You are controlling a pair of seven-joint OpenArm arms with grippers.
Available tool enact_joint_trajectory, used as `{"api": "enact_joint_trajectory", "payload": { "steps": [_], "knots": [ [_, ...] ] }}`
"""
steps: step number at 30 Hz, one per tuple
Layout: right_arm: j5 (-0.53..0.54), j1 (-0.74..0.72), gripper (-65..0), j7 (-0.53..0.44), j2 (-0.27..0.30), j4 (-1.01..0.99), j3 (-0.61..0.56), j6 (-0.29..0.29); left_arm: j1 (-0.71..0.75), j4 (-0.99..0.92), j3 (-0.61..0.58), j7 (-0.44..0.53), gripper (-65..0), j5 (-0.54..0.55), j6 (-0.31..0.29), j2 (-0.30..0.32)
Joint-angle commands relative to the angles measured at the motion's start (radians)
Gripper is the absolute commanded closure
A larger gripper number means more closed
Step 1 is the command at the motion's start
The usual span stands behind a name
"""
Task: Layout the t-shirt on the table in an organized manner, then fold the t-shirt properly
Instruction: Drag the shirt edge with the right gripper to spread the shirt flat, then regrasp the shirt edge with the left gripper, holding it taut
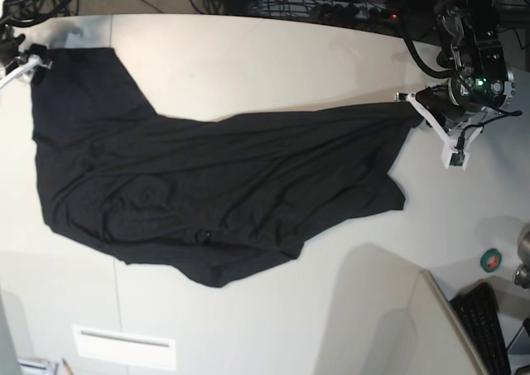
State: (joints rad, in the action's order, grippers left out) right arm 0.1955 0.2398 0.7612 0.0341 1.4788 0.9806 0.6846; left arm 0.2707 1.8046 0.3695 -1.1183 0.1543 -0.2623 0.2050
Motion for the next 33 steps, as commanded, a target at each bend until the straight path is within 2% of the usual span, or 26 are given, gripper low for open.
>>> {"api": "enact_joint_trajectory", "payload": {
  "steps": [1,4,8,17,25,26,29,31,32,33],
  "knots": [
    [0.006,-0.004,-37.5,-0.027,0.022,-0.017,0.021,0.011,-0.003,-0.006,0.006,0.007,0.0,-0.008,0.007,0.014],
    [0.008,-0.029,-35.7,-0.076,0.063,-0.129,0.051,0.014,-0.003,-0.070,0.007,0.028,0.0,-0.008,0.007,0.015],
    [0.011,-0.047,-35.7,-0.091,0.108,-0.229,0.053,0.014,0.051,-0.108,0.003,0.152,0.0,-0.009,0.007,0.017],
    [0.011,-0.050,-35.7,-0.091,0.108,-0.238,0.053,0.014,0.126,-0.110,0.007,0.225,0.0,-0.009,0.007,0.017],
    [0.011,-0.047,-35.7,-0.087,0.109,-0.238,0.050,0.014,0.132,-0.101,0.009,0.218,0.0,-0.008,0.007,0.017],
    [0.011,-0.047,-35.7,-0.085,0.109,-0.238,0.050,0.014,0.132,-0.096,0.009,0.218,-8.7,-0.008,0.007,0.017],
    [0.011,-0.046,-35.7,-0.085,0.109,-0.238,0.050,0.014,0.167,-0.045,0.009,0.217,-42.9,0.001,0.005,0.018],
    [0.011,-0.044,-35.7,-0.085,0.109,-0.238,0.048,0.014,0.203,0.040,0.009,0.217,-61.7,0.003,0.004,0.014],
    [0.011,-0.044,-35.7,-0.085,0.109,-0.238,0.048,0.014,0.221,0.080,0.009,0.217,-65.0,0.004,0.004,0.014],
    [0.011,-0.044,-35.7,-0.085,0.109,-0.238,0.048,0.014,0.233,0.116,0.009,0.217,-65.0,0.011,0.004,0.011]
  ]
}}
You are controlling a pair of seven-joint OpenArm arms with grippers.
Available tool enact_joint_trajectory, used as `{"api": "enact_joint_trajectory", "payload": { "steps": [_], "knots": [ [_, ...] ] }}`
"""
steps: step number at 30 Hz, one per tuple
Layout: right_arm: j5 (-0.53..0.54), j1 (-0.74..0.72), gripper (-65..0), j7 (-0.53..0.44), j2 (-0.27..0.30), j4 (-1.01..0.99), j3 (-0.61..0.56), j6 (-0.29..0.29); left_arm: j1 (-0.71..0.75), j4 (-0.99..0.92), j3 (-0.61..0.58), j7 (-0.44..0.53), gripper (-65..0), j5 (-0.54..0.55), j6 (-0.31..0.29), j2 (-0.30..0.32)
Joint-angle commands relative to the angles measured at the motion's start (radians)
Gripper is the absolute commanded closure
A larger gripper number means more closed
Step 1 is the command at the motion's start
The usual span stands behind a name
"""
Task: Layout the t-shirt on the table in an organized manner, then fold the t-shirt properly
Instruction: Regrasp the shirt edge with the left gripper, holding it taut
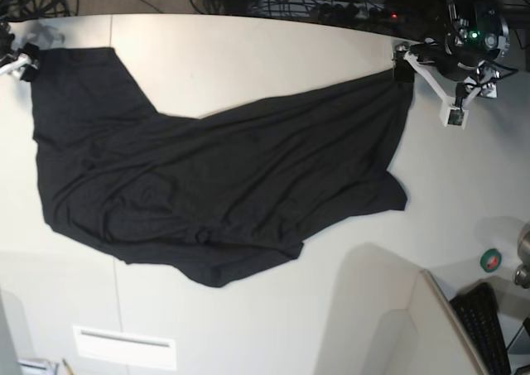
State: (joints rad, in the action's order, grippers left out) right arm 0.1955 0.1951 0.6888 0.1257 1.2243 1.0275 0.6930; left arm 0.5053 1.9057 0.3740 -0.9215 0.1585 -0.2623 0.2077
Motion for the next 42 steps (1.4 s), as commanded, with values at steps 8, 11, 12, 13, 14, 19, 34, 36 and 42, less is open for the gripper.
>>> {"api": "enact_joint_trajectory", "payload": {
  "steps": [8,11,12,13,14,19,34,36,42],
  "knots": [
    [0.011,0.001,-35.6,-0.013,0.018,0.016,0.000,0.005,-0.058,-0.156,0.211,-0.064,-64.7,0.516,0.004,0.063],
    [0.011,0.001,-35.6,-0.011,0.018,0.016,-0.002,0.005,-0.106,-0.331,0.225,-0.130,-64.7,0.709,0.004,0.128],
    [0.011,0.001,-35.6,-0.011,0.018,0.016,-0.002,0.005,-0.118,-0.383,0.224,-0.130,-64.7,0.754,0.004,0.146],
    [0.011,0.001,-35.6,-0.011,0.018,0.016,-0.002,0.005,-0.130,-0.427,0.214,-0.132,-64.7,0.781,0.004,0.160],
    [0.011,0.001,-35.6,-0.011,0.018,0.016,-0.002,0.005,-0.142,-0.452,0.193,-0.132,-64.7,0.789,0.004,0.167],
    [0.011,-0.003,-35.6,-0.011,0.018,0.016,-0.002,0.005,-0.165,-0.472,0.090,-0.129,-64.7,0.764,0.004,0.184],
    [0.011,-0.006,-35.9,-0.019,0.019,0.007,0.004,0.005,-0.216,-0.599,-0.068,-0.130,-37.4,0.764,0.004,0.184],
    [0.011,-0.007,-35.9,-0.019,0.019,0.007,0.004,0.005,-0.213,-0.601,-0.063,-0.129,-23.7,0.764,0.004,0.184],
    [0.011,-0.033,-35.9,-0.019,0.056,-0.071,0.006,0.005,-0.218,-0.599,-0.062,-0.129,0.0,0.764,0.004,0.186]
  ]
}}
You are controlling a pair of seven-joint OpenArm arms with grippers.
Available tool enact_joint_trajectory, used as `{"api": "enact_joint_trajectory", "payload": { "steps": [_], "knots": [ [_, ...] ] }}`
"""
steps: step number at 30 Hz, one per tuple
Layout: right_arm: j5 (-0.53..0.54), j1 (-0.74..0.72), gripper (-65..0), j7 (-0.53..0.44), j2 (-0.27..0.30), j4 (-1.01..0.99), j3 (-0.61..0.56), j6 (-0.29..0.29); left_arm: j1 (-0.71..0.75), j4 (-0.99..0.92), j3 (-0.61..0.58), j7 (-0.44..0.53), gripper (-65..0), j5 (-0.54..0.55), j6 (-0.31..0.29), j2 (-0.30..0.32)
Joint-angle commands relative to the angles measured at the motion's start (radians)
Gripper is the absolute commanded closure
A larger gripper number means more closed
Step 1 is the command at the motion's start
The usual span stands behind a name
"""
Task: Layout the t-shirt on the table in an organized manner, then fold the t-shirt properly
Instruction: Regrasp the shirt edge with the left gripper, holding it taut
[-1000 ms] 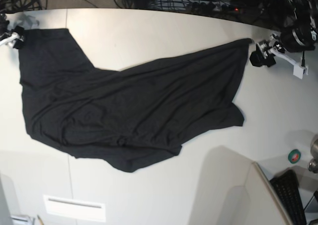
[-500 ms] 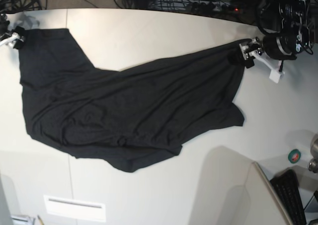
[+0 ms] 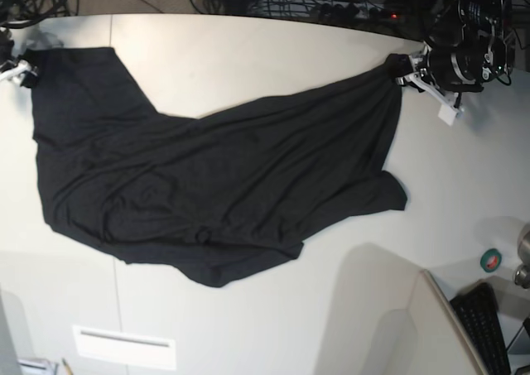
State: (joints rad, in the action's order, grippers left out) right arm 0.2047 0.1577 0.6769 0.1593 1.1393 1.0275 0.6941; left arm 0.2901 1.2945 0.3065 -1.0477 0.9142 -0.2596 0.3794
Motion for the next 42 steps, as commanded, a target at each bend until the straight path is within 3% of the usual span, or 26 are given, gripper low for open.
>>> {"api": "enact_joint_trajectory", "payload": {
  "steps": [1,5,11,17,25,31,42],
  "knots": [
    [0.002,-0.010,-35.9,-0.007,0.033,-0.018,0.006,0.004,-0.002,0.014,0.006,-0.003,0.0,0.009,0.001,0.014],
    [0.002,-0.019,-35.9,-0.001,0.058,-0.098,0.004,0.004,-0.002,0.018,0.006,-0.003,0.0,0.009,0.001,0.014],
    [0.002,-0.014,-35.6,0.062,0.018,-0.060,0.004,0.004,-0.004,0.029,0.009,-0.001,0.0,0.012,0.001,0.014],
    [0.000,0.033,-35.6,0.079,-0.070,0.095,-0.003,0.004,-0.004,0.152,0.009,-0.001,0.0,0.010,0.001,0.013],
    [0.000,0.035,-35.3,0.079,-0.073,0.083,-0.003,0.004,-0.029,0.161,0.007,-0.001,0.0,0.009,0.001,0.008],
    [0.000,0.019,-22.2,0.080,-0.071,0.015,-0.003,0.004,-0.030,0.161,0.007,-0.001,0.0,0.009,0.003,0.008],
    [0.002,0.016,-21.6,0.120,-0.076,0.021,-0.063,0.004,-0.030,0.159,0.007,-0.001,0.0,0.009,0.003,0.010]
  ]
}}
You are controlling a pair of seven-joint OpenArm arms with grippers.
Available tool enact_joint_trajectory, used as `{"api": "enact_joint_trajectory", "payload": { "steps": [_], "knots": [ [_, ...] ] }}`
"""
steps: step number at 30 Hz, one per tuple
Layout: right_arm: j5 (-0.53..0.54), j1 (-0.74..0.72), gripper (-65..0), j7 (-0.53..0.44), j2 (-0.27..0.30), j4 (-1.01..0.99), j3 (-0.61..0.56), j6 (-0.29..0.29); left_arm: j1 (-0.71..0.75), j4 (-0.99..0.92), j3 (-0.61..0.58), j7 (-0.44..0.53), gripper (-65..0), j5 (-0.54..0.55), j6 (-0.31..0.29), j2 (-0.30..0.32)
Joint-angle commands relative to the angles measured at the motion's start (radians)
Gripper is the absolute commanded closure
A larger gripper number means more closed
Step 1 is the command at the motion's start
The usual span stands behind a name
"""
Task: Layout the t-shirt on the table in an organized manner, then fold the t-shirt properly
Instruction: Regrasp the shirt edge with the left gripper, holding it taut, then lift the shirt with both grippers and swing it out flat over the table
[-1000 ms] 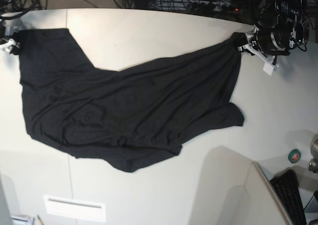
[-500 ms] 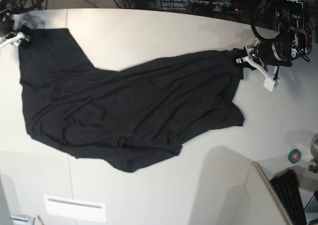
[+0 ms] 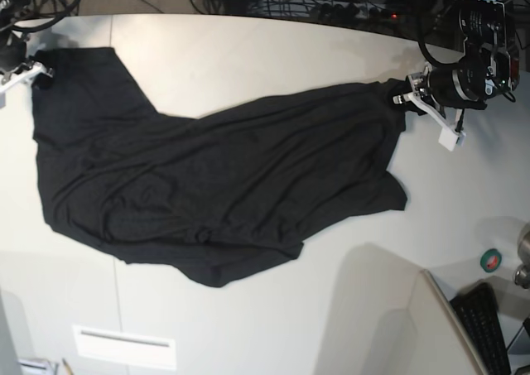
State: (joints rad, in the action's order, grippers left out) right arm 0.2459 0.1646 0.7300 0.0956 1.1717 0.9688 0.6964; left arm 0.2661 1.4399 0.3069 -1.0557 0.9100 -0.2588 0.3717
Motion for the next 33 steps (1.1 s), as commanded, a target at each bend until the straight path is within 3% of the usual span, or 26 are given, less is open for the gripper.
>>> {"api": "enact_joint_trajectory", "payload": {
  "steps": [1,3,6,12,16,20,24,30,33],
  "knots": [
    [-0.039,0.010,-21.3,0.066,-0.012,-0.011,-0.004,0.002,-0.006,0.014,0.007,0.007,0.0,0.013,0.002,0.019],
    [-0.039,0.010,-16.7,0.066,-0.012,-0.011,-0.004,0.002,-0.004,0.014,0.007,0.007,0.0,0.013,0.003,0.019],
    [-0.039,0.010,0.0,0.066,-0.010,-0.011,-0.004,0.002,-0.001,0.014,0.007,0.007,0.0,0.013,0.003,0.019],
    [-0.039,0.016,0.0,0.073,-0.007,0.001,-0.003,0.002,0.000,0.014,0.007,0.007,0.0,0.013,0.005,0.016],
    [-0.039,0.051,0.0,0.118,-0.013,0.164,-0.003,0.002,-0.008,0.022,0.007,0.007,0.0,-0.012,0.008,0.014],
    [-0.044,0.017,0.0,0.214,-0.003,0.316,-0.004,0.002,-0.107,0.015,-0.005,-0.002,0.0,-0.153,0.088,-0.010],
    [-0.044,-0.101,0.0,0.257,0.059,0.348,-0.015,0.002,-0.268,0.014,-0.044,-0.048,0.0,-0.253,0.109,-0.035],
    [-0.063,-0.340,0.0,0.259,0.200,0.215,-0.115,0.002,-0.568,-0.075,-0.229,-0.088,0.0,-0.272,0.114,-0.038],
    [-0.084,-0.480,0.0,0.242,0.263,0.112,-0.195,-0.057,-0.746,-0.205,-0.308,-0.088,0.0,-0.272,0.114,-0.056]
  ]
}}
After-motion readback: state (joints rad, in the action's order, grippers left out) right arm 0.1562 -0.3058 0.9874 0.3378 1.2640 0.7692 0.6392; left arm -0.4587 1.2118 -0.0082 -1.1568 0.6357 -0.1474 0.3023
